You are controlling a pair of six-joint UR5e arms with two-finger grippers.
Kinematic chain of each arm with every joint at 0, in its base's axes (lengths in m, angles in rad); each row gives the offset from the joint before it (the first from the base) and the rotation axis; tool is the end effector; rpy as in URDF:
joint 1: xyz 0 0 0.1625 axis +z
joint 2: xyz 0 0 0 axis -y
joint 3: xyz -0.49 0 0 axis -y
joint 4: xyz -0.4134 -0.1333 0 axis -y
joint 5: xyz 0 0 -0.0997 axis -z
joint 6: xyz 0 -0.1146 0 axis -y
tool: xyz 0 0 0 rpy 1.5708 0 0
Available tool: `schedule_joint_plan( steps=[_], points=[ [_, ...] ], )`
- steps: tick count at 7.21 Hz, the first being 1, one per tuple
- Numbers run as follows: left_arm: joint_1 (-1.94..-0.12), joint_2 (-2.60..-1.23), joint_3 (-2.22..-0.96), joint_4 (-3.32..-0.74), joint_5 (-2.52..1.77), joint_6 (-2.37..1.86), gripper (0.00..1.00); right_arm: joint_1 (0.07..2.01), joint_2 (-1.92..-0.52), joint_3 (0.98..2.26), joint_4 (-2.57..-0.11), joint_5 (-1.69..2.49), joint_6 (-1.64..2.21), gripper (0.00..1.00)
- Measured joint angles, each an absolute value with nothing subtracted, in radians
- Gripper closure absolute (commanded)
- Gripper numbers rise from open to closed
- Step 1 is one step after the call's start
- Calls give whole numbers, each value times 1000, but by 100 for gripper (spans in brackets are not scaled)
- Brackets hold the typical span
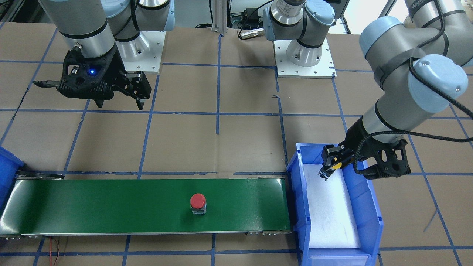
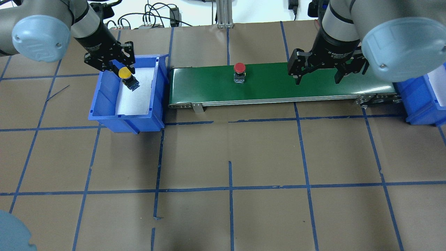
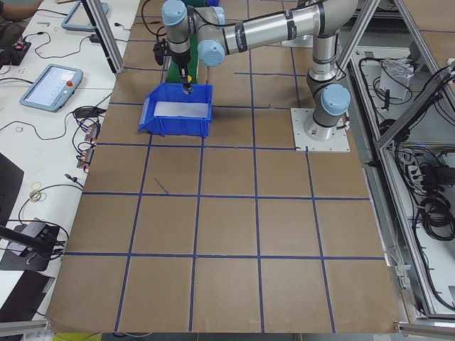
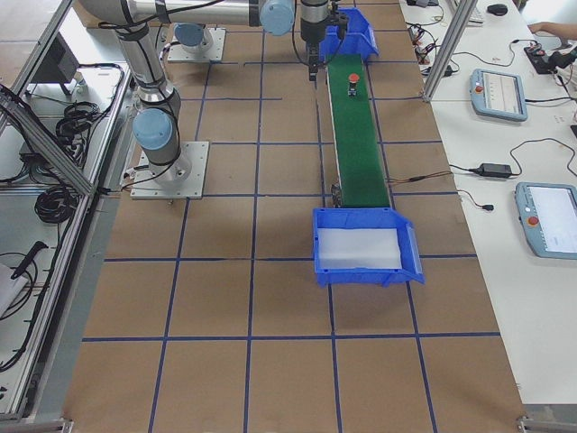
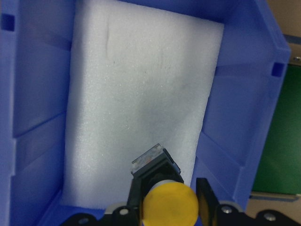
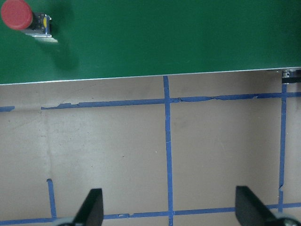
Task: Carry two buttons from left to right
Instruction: 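Place the yellow button on the conveyor behind the red button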
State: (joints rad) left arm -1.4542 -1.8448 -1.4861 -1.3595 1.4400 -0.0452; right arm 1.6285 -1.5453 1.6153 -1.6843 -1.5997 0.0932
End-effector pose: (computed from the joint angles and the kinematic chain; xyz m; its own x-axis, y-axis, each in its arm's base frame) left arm -0.0727 -0.6537 0.4450 -0.9788 -0.1572 0.1313 -0.1607 0.9869 -0.0161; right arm 0.1603 -0.5211 0.5133 -0.9990 0.0367 0.0247 0.0355 0.9983 -0.0460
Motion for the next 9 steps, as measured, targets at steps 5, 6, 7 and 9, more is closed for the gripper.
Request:
schedule_joint_plan(
  steps=[5,6,7,9],
  points=[
    [-1598,-1925,-1358,-1342,1378,-228,97,1610,-1541,1604,-1687,-1606,23,2],
    [-1615,-1964,-1354,-1311,1377,-257,97,1605,-1541,1602,-1693,-1602,11,0],
    [-1632,-2005,-1352,-1270,1376,-285,97,1599,-1544,1602,-1697,-1600,8,0],
    [-1646,-2060,-1352,-1217,1377,-299,97,1591,-1543,1606,-1702,-1590,8,0]
  ],
)
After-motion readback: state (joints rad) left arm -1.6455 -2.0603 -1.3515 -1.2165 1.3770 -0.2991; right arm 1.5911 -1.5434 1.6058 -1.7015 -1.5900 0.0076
